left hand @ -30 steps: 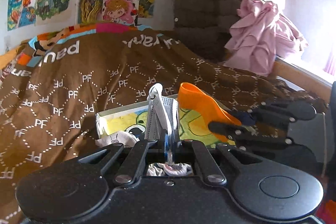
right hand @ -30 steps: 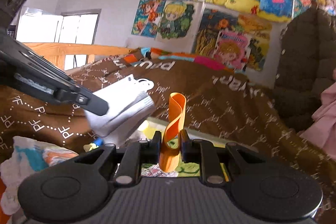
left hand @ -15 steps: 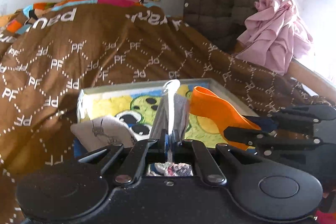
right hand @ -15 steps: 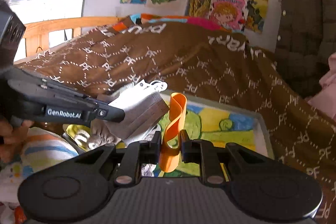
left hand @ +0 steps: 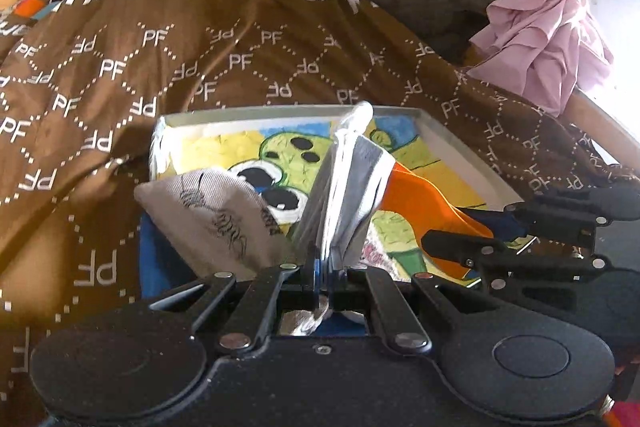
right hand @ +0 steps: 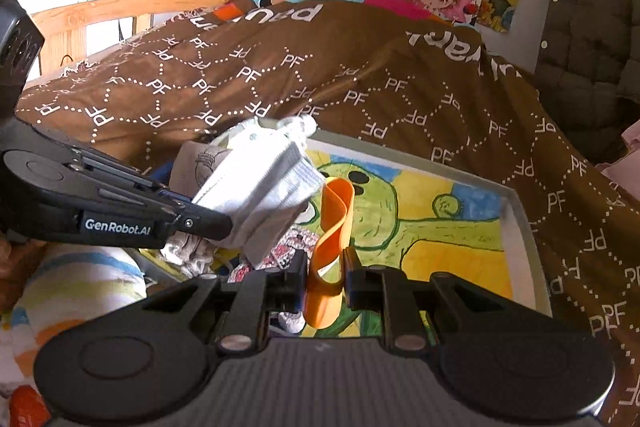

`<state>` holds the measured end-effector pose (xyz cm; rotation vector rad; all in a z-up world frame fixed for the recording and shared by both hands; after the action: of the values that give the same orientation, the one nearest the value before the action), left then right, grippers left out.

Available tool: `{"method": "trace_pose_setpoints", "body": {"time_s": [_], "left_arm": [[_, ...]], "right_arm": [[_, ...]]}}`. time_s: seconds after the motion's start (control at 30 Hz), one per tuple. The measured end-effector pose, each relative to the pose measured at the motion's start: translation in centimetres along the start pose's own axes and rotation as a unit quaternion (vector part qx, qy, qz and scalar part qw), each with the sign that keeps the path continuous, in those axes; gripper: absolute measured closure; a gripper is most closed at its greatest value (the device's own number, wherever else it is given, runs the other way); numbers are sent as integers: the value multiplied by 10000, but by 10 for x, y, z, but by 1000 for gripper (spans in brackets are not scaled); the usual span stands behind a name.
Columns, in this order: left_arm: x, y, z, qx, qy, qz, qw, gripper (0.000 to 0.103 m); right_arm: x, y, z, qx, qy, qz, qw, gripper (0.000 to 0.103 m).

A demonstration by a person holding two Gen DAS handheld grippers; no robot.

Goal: Organize soft objects
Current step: 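Lower the face mask into the tray while the right gripper lowers the orange strip beside it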

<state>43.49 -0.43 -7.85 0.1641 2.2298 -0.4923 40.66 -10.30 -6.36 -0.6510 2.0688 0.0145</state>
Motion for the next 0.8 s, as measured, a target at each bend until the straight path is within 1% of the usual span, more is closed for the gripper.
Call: {"method": "trace_pose_setpoints", "body": {"time_s": [0.17,0.33,0.47,0.63,0.7,0.8], "left_arm": [[-1,8,-1,-74,16,-171,9998,100],[-8,9,-3,-130,-41,-183,9997,100],[-8,8,-2,-155,-35,-170,9997,99],[-9,6,-3,-202,-39,-106,9997,96],[-8,5,-2,-229,-27,-89,9997,95],[-8,4,-3,-274,-11,-64,9996,90]], "right_arm": [[4,0,4,-54,109,146,9998,82],[7,-2,10,-38,200,225,9995,81],[8,-3,12,-43,239,255,9994,78],[9,-3,12,-96,212,305,9993,71],[9,-3,11,-112,191,334,9992,67],[8,-4,9,-141,155,383,9990,63]]}}
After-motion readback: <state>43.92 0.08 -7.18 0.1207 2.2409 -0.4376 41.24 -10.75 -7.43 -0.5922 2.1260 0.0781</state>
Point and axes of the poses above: each gripper's, at about its wrist camera, not at the fingertips, and z roughly the way its jaws point, y to its left, x to its underside, the point moved 10 cm from there along z, roughly the way its jaws point, and after that the axes turned 4 degrees about -z, right-handed, at the moved point
